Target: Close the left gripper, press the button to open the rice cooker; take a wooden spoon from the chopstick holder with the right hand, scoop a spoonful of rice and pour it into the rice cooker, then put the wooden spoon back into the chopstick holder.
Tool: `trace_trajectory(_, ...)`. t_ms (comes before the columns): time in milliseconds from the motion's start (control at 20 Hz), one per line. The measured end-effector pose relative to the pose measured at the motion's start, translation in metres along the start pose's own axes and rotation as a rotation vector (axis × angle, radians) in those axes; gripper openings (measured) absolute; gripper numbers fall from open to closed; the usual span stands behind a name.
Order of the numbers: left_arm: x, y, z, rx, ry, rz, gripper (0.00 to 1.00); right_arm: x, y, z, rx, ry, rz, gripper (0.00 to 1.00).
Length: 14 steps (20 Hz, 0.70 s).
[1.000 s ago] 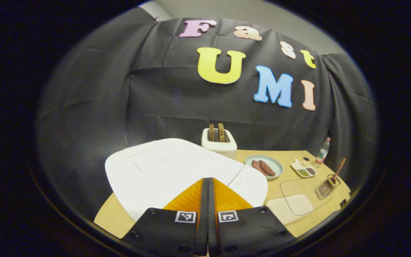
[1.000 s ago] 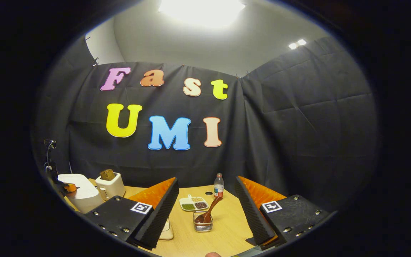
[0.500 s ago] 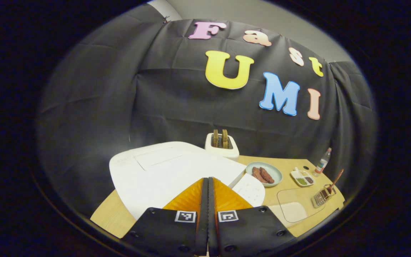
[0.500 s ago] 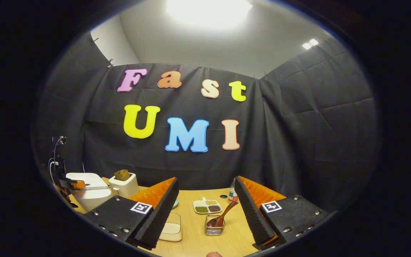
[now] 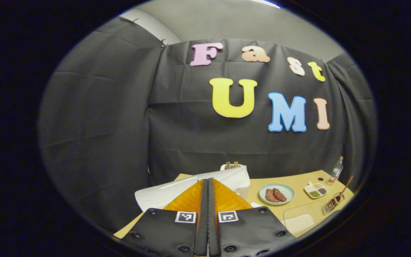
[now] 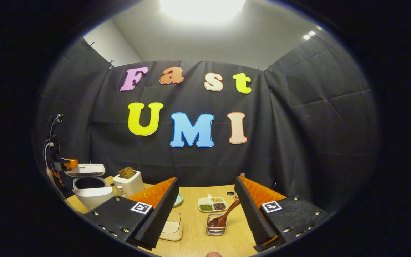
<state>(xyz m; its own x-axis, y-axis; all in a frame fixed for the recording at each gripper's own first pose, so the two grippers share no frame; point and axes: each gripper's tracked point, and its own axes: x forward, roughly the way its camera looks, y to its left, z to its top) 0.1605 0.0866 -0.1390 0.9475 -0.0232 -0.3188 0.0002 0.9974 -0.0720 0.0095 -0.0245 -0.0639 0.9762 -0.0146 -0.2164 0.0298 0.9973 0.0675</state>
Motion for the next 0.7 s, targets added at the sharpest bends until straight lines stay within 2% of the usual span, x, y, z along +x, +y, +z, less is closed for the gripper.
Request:
trace_trajectory(100, -0.011, -0.007, 0.020, -0.010, -0.038, 0.007, 0.11, 0.007, -0.007, -0.001, 0.004, -0.001, 0.005, 0.96)
trace_trajectory(300, -0.047, -0.027, 0.051, -0.027, -0.115, 0.004, 0.09, 0.024, -0.020, -0.001, 0.011, -0.006, 0.009, 0.96)
trace_trajectory(500, -0.087, -0.051, 0.069, -0.026, -0.171, -0.012, 0.11, 0.042, -0.030, -0.004, 0.029, -0.005, 0.029, 0.96)
trace_trajectory(550, -0.095, -0.055, 0.075, -0.021, -0.187, -0.013, 0.20, 0.048, -0.033, -0.005, 0.036, -0.005, 0.033, 0.96)
trace_trajectory(700, -0.119, -0.067, 0.088, 0.006, -0.234, -0.001, 0.59, 0.068, -0.042, -0.010, 0.060, 0.005, 0.035, 0.96)
